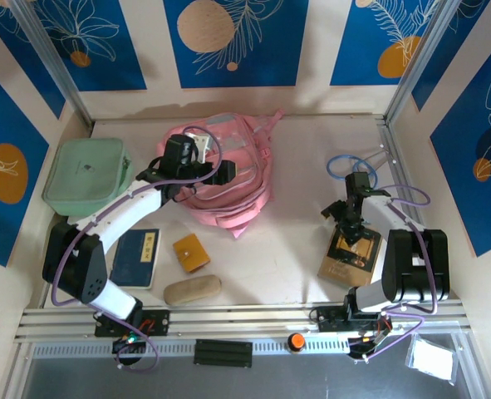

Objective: Pack the student bag

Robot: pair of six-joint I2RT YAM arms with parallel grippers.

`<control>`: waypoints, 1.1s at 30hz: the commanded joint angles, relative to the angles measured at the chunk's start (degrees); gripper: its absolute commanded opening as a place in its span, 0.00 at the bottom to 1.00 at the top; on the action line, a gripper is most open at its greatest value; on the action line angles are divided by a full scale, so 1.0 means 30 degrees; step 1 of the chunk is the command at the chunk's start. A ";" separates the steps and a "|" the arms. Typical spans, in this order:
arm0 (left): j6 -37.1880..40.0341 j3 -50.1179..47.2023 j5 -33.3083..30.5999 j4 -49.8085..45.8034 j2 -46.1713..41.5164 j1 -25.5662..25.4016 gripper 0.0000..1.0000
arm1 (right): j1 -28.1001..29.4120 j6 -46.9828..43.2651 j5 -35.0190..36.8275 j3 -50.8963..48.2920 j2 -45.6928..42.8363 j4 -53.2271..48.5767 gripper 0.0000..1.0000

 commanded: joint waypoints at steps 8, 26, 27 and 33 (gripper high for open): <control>-0.0883 0.0962 0.1652 -0.0096 0.0845 -0.0311 1.00 | 0.2568 0.4594 -0.4241 -0.0343 0.2450 0.3995 0.80; -0.5468 0.5126 0.1404 -0.1810 0.6545 -0.5313 1.00 | 0.1323 0.0874 -0.2929 0.2614 0.2140 0.3318 0.77; -0.5453 0.5554 0.1408 -0.1958 0.6947 -0.5594 1.00 | 0.0955 0.0369 -0.2252 0.2347 0.1757 0.2767 0.77; -0.5027 0.7996 0.1128 -0.3434 0.9147 -0.6927 1.00 | -0.0794 -0.2152 -0.0094 0.0786 -0.0220 0.1052 0.77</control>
